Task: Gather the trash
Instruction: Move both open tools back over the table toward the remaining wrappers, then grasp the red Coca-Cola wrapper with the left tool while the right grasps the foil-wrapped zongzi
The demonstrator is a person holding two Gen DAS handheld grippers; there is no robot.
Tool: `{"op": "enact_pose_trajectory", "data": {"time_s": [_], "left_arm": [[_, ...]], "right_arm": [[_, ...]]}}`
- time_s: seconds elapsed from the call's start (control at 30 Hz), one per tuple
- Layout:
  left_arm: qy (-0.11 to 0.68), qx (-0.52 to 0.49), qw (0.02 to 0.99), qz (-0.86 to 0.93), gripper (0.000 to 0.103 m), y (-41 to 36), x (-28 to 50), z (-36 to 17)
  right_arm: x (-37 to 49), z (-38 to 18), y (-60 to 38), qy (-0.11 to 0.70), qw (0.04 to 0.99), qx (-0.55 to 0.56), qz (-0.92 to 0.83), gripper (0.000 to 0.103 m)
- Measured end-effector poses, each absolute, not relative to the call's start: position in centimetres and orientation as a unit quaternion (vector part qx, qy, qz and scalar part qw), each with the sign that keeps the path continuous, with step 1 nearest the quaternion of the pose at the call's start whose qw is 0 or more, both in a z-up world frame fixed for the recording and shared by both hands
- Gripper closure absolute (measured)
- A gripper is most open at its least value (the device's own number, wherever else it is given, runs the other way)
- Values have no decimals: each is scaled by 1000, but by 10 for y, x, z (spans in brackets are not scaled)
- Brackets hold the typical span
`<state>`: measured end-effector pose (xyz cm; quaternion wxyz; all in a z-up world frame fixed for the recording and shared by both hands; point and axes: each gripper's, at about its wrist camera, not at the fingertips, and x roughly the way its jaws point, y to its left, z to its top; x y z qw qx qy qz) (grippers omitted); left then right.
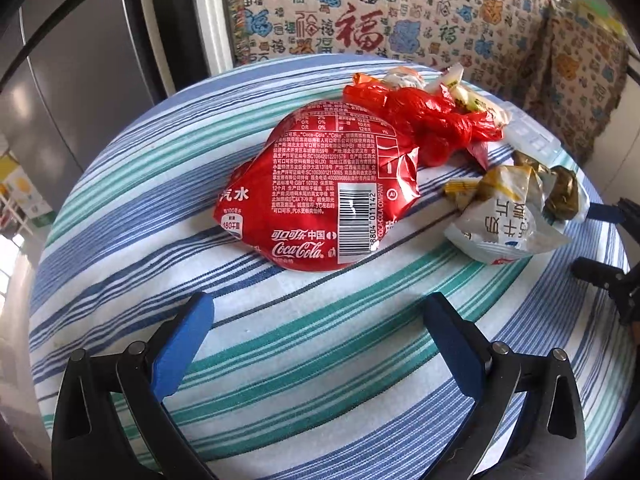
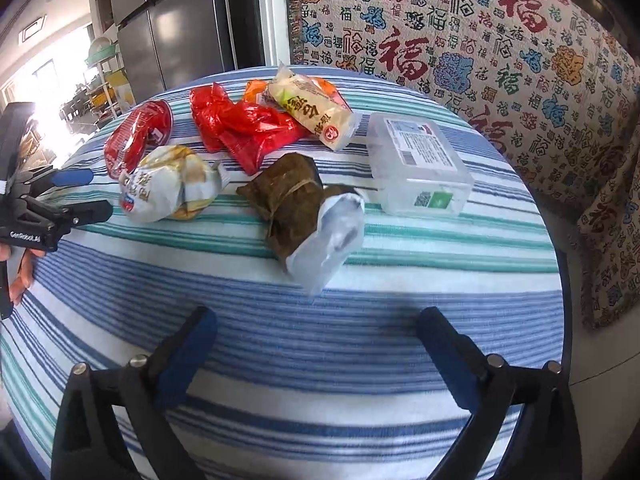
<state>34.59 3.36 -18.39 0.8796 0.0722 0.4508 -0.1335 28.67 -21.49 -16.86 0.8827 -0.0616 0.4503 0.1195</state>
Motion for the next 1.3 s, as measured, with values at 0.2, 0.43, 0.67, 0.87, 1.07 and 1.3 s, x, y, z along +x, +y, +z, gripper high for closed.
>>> {"op": "enact_pose_trajectory", "data": {"time_s": [0.2, 0.43, 0.67, 0.87, 1.07, 1.3], "left_arm": [[451, 70, 880, -132, 0, 34, 346, -184], [457, 65, 879, -118, 0, 34, 356, -184], [455, 105, 862, -198, 0, 35, 377, -183], [453, 108, 862, -199, 0, 26, 395, -182], [453, 91, 871, -165, 0, 22, 413, -182], [429, 96, 882, -170, 20, 22, 404, -179]], "right_arm": [[307, -168, -211, 452, 881, -62, 123, 0], [308, -168, -210, 453, 881, -62, 123, 0], [308, -168, -210, 453, 881, -62, 123, 0], [308, -168, -210, 453, 881, -62, 123, 0], [308, -167, -209, 454, 881, -62, 123, 0], [310, -167, -208, 453, 880, -65, 129, 0]]}}
